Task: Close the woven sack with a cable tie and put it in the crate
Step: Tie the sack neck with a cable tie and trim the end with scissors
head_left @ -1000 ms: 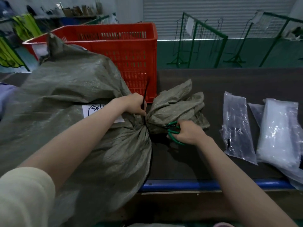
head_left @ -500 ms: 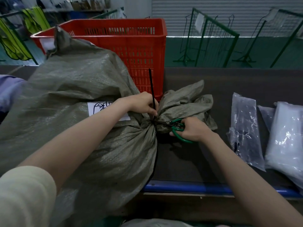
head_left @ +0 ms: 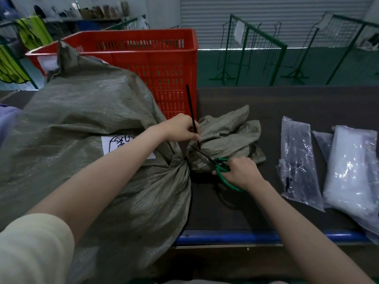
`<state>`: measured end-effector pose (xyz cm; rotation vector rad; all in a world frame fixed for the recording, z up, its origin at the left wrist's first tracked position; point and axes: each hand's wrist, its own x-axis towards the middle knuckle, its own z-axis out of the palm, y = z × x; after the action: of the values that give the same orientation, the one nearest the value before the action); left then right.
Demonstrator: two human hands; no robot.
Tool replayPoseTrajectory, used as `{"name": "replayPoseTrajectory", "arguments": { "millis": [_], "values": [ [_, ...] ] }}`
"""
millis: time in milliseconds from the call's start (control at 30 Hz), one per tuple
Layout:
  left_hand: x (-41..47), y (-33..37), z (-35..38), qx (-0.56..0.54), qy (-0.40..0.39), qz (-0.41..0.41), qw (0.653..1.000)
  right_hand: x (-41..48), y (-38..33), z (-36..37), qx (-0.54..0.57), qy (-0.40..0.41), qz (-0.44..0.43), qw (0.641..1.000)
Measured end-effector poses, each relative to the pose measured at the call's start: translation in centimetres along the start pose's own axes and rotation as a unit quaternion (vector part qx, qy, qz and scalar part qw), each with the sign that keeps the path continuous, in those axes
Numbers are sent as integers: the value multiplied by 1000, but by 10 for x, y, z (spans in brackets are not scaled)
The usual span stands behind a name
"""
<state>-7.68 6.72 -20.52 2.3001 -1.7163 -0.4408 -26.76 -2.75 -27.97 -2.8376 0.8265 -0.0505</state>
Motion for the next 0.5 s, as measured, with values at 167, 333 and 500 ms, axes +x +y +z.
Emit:
{"name": "replayPoseTrajectory", "arguments": {
  "millis": [167, 333, 500],
  "values": [
    [21, 28, 11, -129, -19, -39, 991, -18, 25, 12, 95, 38, 146, 984],
    [42, 67, 37, -197, -196, -58, 959, -43, 64, 25, 179, 47, 339, 923],
    [59, 112, 90, -145, -435, -84, 885, -58, 88, 29, 229, 13, 438, 869]
  ]
}}
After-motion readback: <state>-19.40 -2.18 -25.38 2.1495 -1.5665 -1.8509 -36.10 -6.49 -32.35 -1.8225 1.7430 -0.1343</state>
